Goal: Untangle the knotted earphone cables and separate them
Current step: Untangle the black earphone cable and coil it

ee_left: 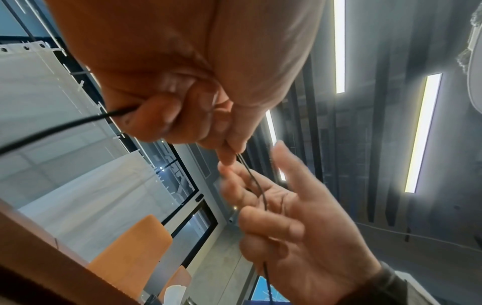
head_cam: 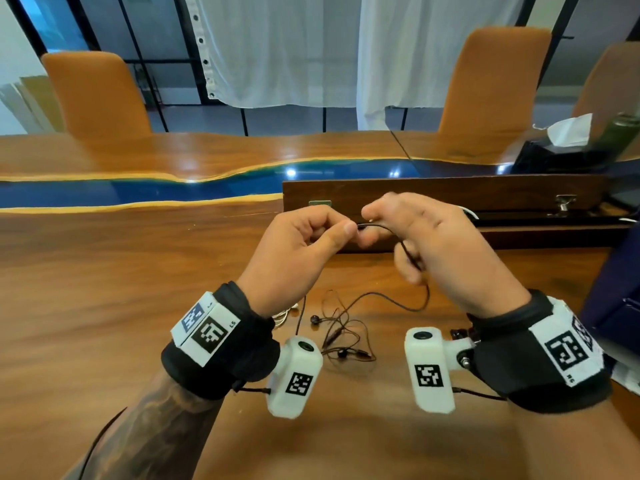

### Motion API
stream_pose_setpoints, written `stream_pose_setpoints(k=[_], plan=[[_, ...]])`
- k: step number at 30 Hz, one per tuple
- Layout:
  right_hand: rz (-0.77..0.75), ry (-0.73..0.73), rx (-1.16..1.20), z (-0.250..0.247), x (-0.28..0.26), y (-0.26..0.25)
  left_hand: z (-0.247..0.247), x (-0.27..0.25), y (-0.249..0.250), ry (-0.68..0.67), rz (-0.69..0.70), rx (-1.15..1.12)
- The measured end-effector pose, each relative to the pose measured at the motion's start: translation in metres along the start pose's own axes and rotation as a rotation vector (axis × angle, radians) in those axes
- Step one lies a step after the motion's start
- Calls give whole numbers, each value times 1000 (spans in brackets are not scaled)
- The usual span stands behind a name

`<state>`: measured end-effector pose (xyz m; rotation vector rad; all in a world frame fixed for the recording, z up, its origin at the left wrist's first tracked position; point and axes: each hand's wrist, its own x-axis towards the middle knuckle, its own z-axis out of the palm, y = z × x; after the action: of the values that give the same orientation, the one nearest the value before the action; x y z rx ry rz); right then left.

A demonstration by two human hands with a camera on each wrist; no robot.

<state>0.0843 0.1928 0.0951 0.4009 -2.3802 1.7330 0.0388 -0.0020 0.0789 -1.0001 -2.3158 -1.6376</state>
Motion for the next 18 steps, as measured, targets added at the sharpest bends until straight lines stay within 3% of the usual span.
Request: stream_pose_setpoints(k=[2,4,6,8,10,11,13,16,18], plan=[[-96,43,-297,-4,1,2,2,-1,-2,2,-19,8],[-150,166,-403,-13,2,4,0,-6,-8,-39,-69,-22],[-147,360,-411,-29,5,10,-4,-14,-17,-103,-154,-63],[-60,454,-548,-40,7,17,-8,-19,-23,-112,-238,-135],[-28,416,-682,-36,5,21,-8,-19,-23,-87,-250,-149],[-81,372,-678,-29,4,21,-6,-17,-21,-80,-223,-129],[-200,195,-515,-11,0,17,2,-11,-12,-81,-140,-82],[-90,-119,-187,7,-2,7,10,-4,-4,-68,-83,-87],[-82,-111,-278,5,1,6,9,-4,-4,-50,-91,-115]])
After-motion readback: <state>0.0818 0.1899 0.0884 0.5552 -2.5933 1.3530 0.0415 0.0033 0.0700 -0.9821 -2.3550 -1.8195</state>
